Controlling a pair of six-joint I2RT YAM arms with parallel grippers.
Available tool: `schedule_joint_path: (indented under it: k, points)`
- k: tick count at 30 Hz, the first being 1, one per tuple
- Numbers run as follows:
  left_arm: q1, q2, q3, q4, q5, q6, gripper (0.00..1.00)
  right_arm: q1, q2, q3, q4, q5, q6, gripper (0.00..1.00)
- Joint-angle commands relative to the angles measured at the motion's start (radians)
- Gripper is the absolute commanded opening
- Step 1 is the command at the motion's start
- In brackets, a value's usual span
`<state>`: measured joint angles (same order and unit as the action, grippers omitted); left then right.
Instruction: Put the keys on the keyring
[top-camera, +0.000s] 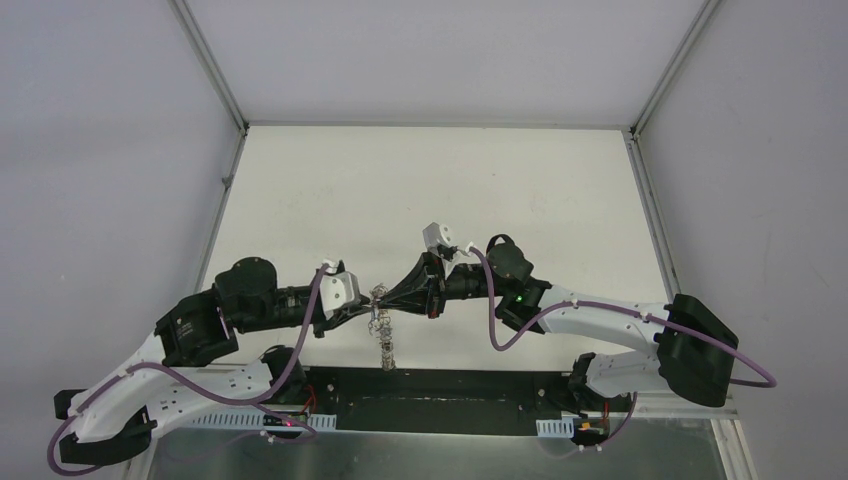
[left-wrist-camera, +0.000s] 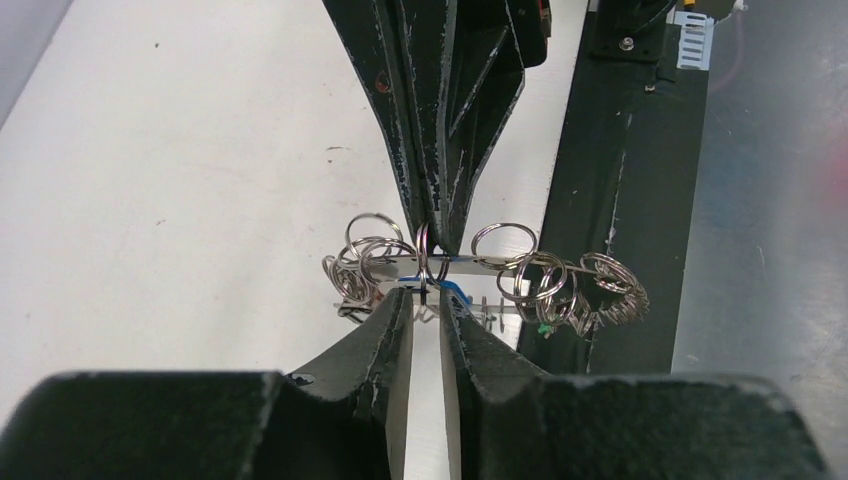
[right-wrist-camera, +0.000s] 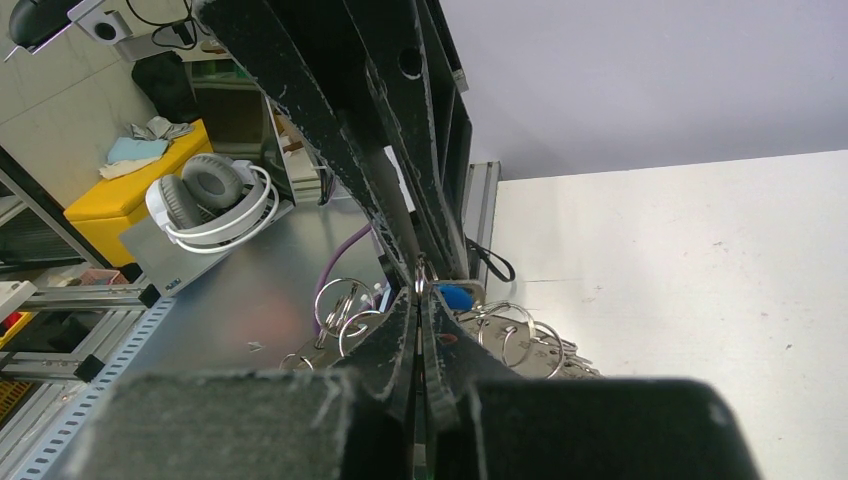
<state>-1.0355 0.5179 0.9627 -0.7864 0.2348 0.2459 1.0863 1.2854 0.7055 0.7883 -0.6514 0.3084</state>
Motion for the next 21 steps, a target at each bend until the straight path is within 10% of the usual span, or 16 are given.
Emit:
schedule_joint_path:
  k: [1,4,21]
  points:
    - [-0.011,0.017,0.036,0.034,-0.002,0.000,0.13,0.000,-0.039,0.006,0.080,0.014,-0.003,0.00]
    - [-0.012,0.012,0.033,0.034,-0.002,0.006,0.00,0.001,-0.038,0.006,0.080,0.015,-0.002,0.00]
    - [-0.011,0.011,0.004,-0.041,-0.029,0.009,0.00,0.000,-0.031,0.010,0.101,0.019,0.005,0.00]
